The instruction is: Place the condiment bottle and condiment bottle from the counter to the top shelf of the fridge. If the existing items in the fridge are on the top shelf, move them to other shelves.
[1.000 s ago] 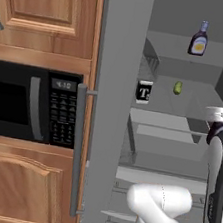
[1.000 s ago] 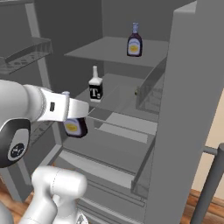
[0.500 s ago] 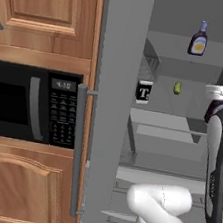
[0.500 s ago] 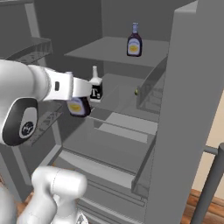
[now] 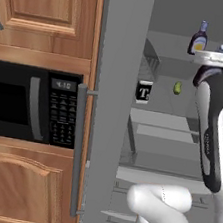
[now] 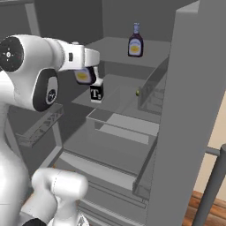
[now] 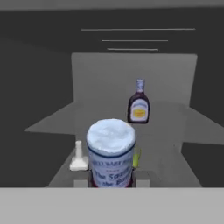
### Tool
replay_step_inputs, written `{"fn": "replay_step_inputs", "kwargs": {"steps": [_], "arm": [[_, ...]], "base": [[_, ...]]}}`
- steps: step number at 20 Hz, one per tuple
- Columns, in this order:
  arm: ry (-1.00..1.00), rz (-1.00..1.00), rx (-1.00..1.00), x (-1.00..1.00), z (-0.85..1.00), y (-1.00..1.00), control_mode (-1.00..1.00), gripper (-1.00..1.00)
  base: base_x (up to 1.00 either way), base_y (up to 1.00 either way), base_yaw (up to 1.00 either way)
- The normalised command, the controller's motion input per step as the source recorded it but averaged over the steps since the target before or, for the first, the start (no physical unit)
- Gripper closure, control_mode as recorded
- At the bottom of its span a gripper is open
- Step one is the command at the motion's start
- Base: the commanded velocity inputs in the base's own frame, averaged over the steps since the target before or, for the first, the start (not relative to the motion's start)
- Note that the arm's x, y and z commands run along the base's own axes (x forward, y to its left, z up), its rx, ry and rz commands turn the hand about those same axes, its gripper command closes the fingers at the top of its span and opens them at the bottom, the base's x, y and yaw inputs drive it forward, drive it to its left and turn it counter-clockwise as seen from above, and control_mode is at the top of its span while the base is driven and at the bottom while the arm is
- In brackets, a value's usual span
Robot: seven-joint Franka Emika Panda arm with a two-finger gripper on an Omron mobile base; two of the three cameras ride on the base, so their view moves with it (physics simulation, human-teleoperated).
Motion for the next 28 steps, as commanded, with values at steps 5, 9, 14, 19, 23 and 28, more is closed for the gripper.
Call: {"fn": "replay_step_inputs", "kwargs": {"steps": [5,9,14,19,23,28], "arm": [[-0.19,0.0,0.0,0.82,0.4,0.17,-1.0,1.0],[-0.13,0.0,-0.01,0.7,0.54,0.05,-1.0,1.0],[0.02,0.0,-0.02,0.65,0.16,0.09,-1.0,1.0],[0.16,0.0,0.0,0.43,-0.1,0.0,-1.0,1.0],[0.06,0.0,0.0,0.48,-0.04,0.0,-1.0,1.0],[0.0,0.0,0.0,0.6,-0.09,0.0,-1.0,1.0]], "base": [[0.0,0.0,0.0],[0.0,0.0,0.0],[0.0,0.0,0.0],[0.0,0.0,0.0],[0.0,0.0,0.0],[0.0,0.0,0.0]]}}
